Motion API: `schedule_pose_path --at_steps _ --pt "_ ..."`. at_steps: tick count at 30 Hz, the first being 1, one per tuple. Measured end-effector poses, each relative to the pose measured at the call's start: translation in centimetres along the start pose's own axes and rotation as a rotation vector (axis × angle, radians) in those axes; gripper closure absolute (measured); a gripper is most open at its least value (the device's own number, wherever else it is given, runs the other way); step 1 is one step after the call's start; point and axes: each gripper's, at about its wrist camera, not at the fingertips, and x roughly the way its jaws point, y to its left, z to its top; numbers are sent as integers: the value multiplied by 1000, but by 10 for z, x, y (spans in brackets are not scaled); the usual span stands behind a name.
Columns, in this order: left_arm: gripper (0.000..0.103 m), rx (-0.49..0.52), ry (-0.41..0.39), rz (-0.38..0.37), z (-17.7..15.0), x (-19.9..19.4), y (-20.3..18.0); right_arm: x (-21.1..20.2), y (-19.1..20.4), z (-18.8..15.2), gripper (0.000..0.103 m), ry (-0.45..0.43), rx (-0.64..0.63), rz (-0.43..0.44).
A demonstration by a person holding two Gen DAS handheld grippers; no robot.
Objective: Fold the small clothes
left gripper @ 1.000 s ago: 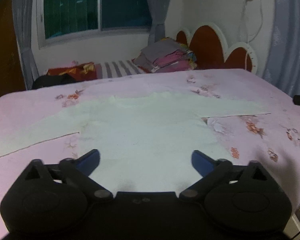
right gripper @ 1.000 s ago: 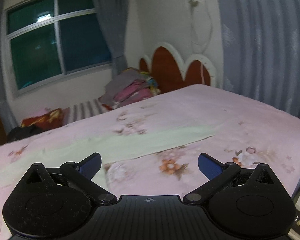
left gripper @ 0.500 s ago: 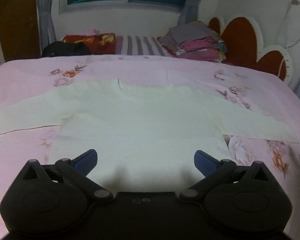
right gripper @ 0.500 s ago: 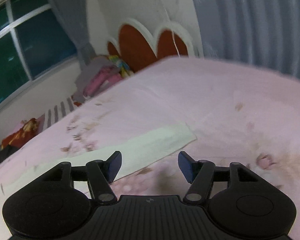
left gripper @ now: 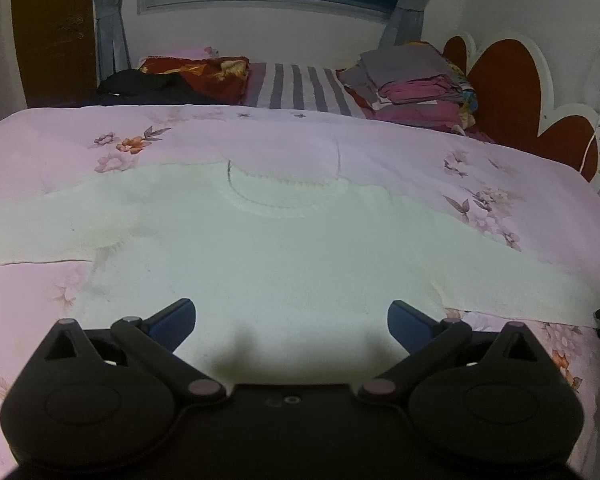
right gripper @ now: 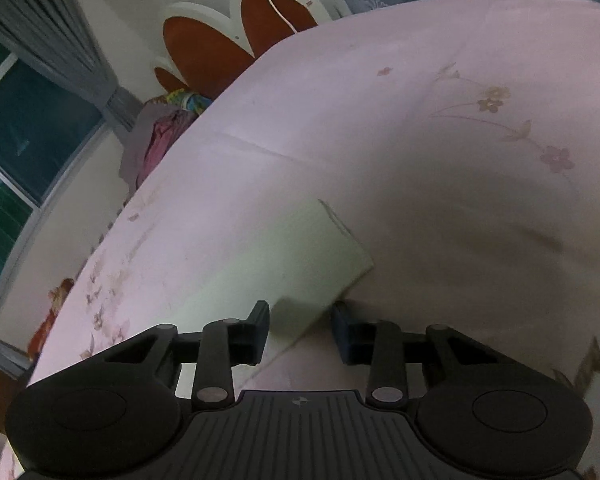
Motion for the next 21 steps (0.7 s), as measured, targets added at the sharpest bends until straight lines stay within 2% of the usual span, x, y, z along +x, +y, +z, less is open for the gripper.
schedule_pose_path --at_steps 3,4,6,12,14,18,21 --pt "1 -12 2 8 3 1 2 -2 -1 3 69 -5 5 3" --pt "1 -17 0 10 4 0 3 -4 -1 5 83 -5 5 1" --pt "1 -18 -9 10 7 -1 7 -7 -3 6 97 6 3 10" --pt "1 -59 -13 35 9 -2 40 -1 4 6 97 0 -3 -34" --pt "1 -72 6 55 7 2 56 -4 22 4 101 -9 -79 -68" --pt "1 -62 21 71 1 6 91 -25 69 -9 101 -40 -218 -30" --pt "1 -56 21 75 -2 9 117 -41 104 -24 101 -40 -262 -6"
